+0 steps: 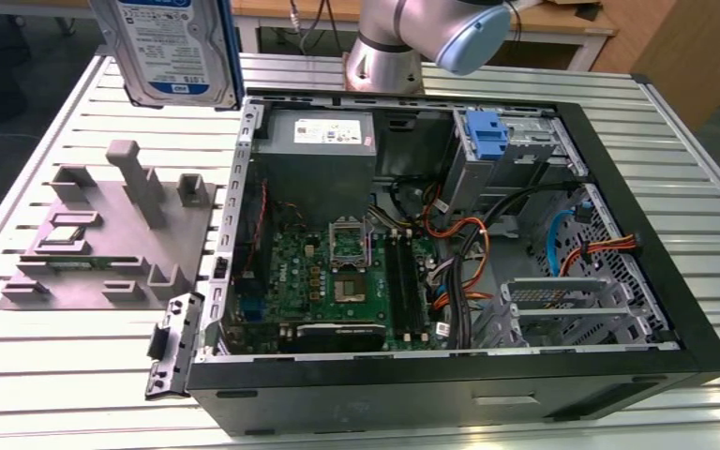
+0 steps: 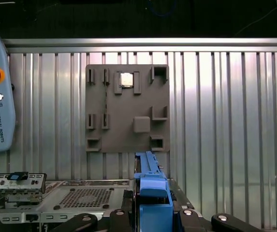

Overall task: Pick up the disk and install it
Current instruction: 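Pick up the disk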

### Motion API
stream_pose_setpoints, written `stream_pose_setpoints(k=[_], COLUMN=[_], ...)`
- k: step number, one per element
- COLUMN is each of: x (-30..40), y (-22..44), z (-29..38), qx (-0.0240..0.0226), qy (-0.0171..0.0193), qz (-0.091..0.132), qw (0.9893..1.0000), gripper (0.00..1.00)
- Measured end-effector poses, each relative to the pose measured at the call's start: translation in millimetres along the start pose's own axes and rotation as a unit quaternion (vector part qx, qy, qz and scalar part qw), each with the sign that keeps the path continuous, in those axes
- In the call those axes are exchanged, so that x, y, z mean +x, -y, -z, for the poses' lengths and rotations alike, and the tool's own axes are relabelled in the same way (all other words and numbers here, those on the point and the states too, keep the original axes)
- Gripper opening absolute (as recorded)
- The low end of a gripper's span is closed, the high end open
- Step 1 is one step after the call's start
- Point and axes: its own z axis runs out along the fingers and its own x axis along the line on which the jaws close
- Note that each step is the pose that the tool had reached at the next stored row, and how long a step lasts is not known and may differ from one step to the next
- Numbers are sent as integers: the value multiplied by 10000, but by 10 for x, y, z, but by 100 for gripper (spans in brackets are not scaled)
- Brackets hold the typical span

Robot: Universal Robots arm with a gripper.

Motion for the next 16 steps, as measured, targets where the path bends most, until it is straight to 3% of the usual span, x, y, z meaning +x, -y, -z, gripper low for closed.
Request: stream_pose_setpoints(k=[4,7,12,16], x=[81,102,103,118], y=[11,106,323,359], z=[1,2,4,3], qx=[1,0,0,0], qy=[-3,-4,-4,-5], qz=[0,0,0,0], qw=[10000,10000,10000,10000], gripper=[36,36,36,36])
